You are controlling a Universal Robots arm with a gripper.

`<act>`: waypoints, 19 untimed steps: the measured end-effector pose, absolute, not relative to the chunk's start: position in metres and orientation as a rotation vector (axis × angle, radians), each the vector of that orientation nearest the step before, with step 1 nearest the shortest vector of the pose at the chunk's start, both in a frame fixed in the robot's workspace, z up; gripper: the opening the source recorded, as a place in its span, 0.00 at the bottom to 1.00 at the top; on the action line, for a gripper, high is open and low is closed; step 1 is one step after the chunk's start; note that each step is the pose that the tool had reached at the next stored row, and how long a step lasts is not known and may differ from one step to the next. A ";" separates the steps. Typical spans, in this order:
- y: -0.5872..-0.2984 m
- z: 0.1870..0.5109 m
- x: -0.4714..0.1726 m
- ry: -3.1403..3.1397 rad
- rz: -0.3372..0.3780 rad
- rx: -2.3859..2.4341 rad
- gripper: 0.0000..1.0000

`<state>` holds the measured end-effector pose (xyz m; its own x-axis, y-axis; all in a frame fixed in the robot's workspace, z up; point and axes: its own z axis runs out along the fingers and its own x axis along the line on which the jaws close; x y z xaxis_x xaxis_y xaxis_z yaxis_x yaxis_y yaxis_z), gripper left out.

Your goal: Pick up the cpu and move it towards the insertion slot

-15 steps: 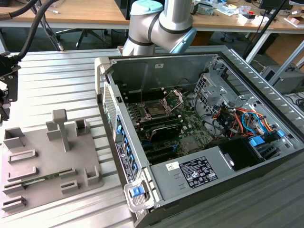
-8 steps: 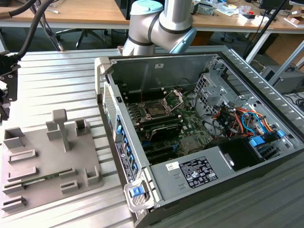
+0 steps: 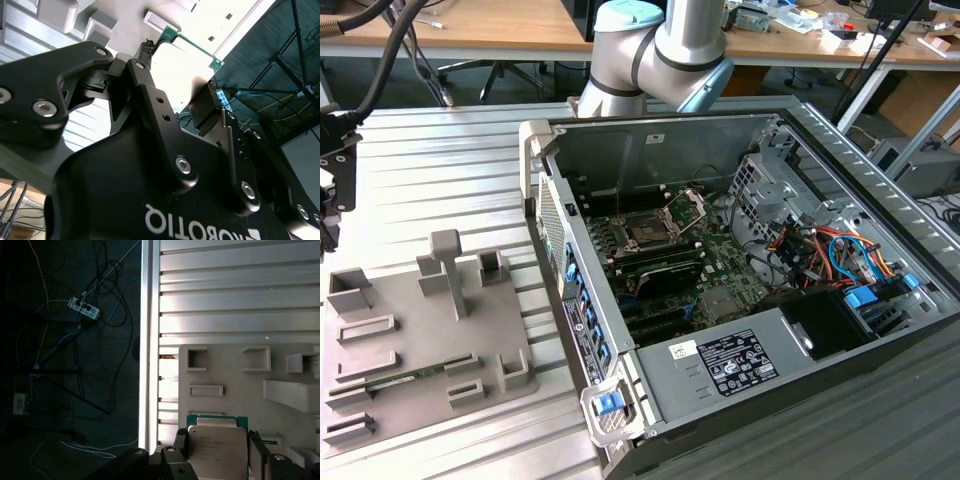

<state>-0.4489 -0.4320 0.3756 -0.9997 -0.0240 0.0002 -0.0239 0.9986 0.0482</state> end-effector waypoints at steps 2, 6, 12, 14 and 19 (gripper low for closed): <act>-0.432 0.376 -0.449 -3.140 -0.076 0.038 0.55; -0.432 0.377 -0.449 -3.140 -0.076 0.038 0.55; -0.432 0.378 -0.449 -3.140 -0.076 0.038 0.55; -0.432 0.379 -0.449 -3.140 -0.076 0.038 0.55; -0.432 0.380 -0.449 -3.140 -0.076 0.038 0.55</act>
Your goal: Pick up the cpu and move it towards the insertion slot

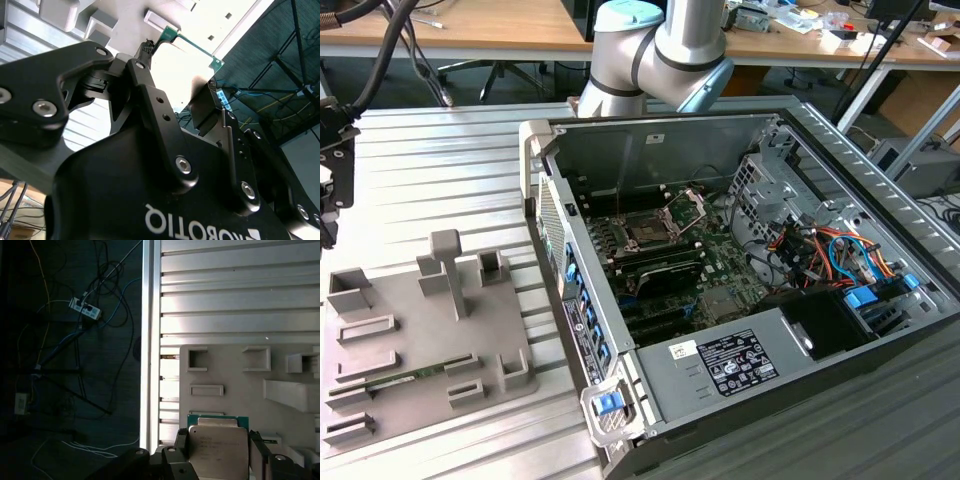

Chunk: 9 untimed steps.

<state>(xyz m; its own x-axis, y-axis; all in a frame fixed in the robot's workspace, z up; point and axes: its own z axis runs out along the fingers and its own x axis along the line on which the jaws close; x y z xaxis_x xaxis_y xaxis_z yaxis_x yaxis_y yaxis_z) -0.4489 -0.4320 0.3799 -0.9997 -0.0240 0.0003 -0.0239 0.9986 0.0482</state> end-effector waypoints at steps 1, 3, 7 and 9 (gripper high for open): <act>-0.432 0.380 -0.449 -3.140 -0.076 0.038 0.55; -0.432 0.381 -0.449 -3.140 -0.076 0.038 0.55; -0.432 0.382 -0.449 -3.140 -0.076 0.038 0.55; -0.432 0.382 -0.449 -3.140 -0.076 0.038 0.55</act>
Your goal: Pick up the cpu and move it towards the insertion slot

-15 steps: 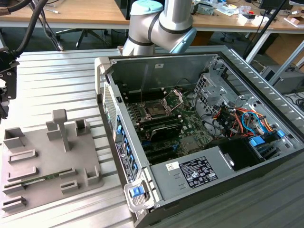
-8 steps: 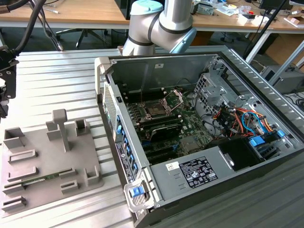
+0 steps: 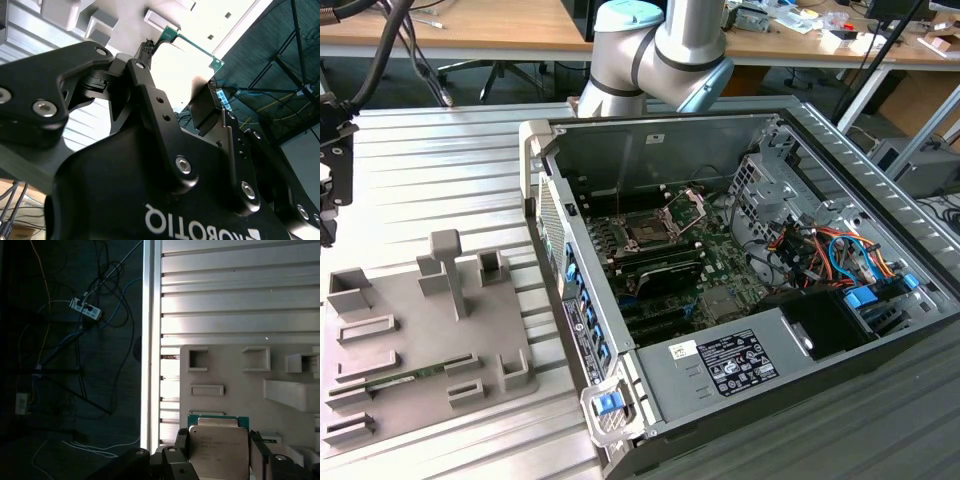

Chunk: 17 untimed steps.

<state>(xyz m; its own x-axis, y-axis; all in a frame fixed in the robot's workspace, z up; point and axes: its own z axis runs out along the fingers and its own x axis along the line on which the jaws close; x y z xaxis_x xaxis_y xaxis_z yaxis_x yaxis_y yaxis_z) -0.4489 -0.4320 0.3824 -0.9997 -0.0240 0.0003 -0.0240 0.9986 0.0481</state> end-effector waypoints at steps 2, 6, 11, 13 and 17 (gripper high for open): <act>-0.432 0.384 -0.449 -3.140 -0.076 0.038 0.55; -0.432 0.385 -0.449 -3.140 -0.076 0.038 0.55; -0.432 0.387 -0.449 -3.140 -0.076 0.038 0.55; -0.432 0.388 -0.449 -3.140 -0.076 0.038 0.55; -0.432 0.389 -0.449 -3.140 -0.076 0.038 0.55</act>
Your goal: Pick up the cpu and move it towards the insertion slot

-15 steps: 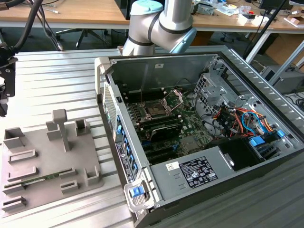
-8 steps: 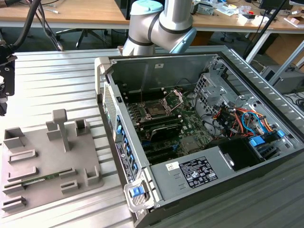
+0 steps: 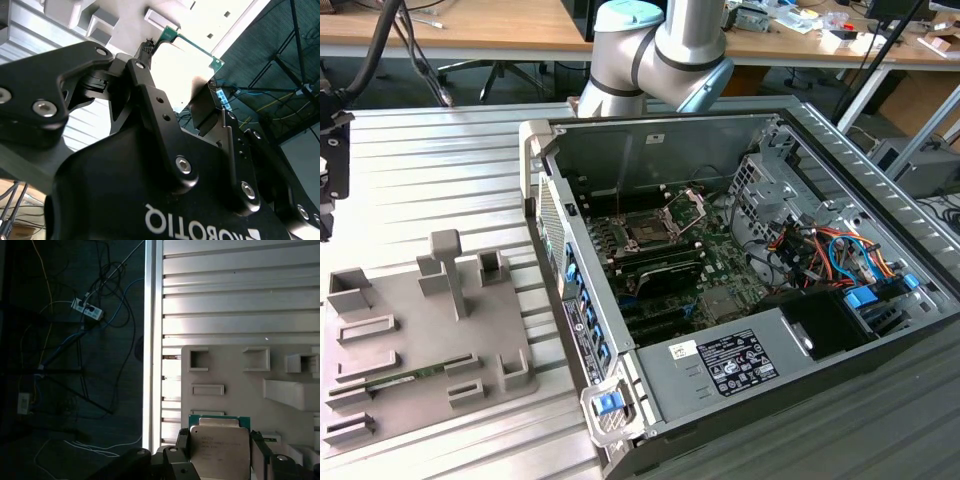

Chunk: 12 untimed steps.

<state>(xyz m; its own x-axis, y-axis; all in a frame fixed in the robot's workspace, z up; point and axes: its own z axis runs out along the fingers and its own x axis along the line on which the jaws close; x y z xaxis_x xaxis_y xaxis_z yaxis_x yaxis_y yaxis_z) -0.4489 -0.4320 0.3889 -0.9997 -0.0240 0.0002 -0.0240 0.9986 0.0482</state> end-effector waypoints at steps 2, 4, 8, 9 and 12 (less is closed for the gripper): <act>-0.432 0.390 -0.449 -3.140 -0.076 0.038 0.55; -0.432 0.390 -0.449 -3.140 -0.076 0.038 0.55; -0.432 0.391 -0.449 -3.140 -0.076 0.038 0.55; -0.432 0.392 -0.449 -3.140 -0.076 0.038 0.55; -0.432 0.393 -0.449 -3.140 -0.076 0.038 0.55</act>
<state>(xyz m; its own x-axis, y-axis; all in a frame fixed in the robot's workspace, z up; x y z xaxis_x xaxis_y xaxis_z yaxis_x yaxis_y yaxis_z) -0.4489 -0.4320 0.3929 -0.9997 -0.0239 0.0002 -0.0239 0.9986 0.0482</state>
